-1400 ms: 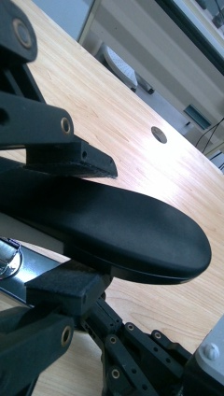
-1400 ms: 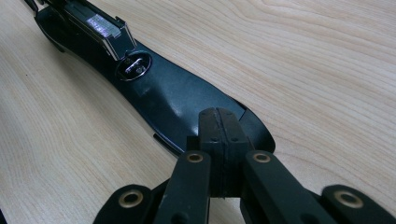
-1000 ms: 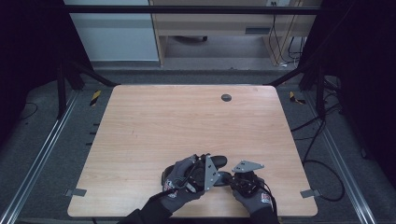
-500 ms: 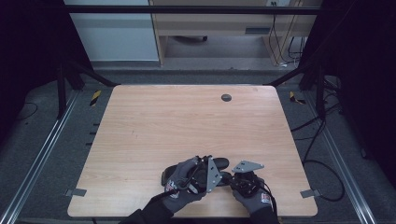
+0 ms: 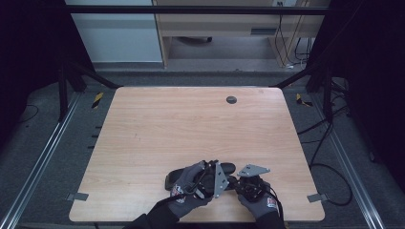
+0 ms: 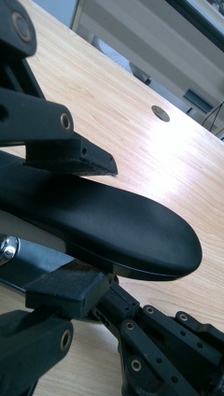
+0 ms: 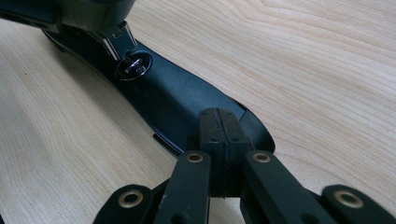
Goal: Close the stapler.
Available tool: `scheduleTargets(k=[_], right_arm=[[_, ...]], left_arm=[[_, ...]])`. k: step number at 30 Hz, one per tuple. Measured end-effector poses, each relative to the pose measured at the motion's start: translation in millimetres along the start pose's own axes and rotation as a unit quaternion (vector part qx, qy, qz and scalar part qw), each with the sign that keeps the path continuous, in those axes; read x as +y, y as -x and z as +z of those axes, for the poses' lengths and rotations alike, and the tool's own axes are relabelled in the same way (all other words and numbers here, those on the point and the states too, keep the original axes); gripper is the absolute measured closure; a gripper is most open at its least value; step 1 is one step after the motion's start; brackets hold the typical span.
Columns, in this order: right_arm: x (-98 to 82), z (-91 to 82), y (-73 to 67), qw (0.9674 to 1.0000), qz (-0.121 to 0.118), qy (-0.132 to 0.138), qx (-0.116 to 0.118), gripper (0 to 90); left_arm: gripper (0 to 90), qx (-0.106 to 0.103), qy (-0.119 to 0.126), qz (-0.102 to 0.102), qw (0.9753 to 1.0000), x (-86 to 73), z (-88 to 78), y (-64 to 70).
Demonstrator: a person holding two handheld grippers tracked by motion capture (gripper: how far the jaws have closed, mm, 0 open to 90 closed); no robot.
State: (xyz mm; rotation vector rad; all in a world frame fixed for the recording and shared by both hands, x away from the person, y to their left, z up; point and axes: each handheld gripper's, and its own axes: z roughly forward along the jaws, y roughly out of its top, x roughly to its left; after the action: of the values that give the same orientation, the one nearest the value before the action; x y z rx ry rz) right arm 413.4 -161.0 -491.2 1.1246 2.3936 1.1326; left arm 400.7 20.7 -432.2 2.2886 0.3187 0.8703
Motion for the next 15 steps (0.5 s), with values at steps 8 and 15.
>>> scheduleTargets(k=[8,15], right_arm=[[0.2,-0.4,0.0,1.0000,0.003,-0.002,0.000,90.0],[0.1,-1.0,0.4,1.0000,0.003,-0.003,-0.001,90.0]], left_arm=[[46.3,-0.003,-0.003,0.002,1.0000,-0.2,2.8,2.1],[45.8,-0.006,-0.009,0.009,0.9999,-0.5,7.8,5.7]])
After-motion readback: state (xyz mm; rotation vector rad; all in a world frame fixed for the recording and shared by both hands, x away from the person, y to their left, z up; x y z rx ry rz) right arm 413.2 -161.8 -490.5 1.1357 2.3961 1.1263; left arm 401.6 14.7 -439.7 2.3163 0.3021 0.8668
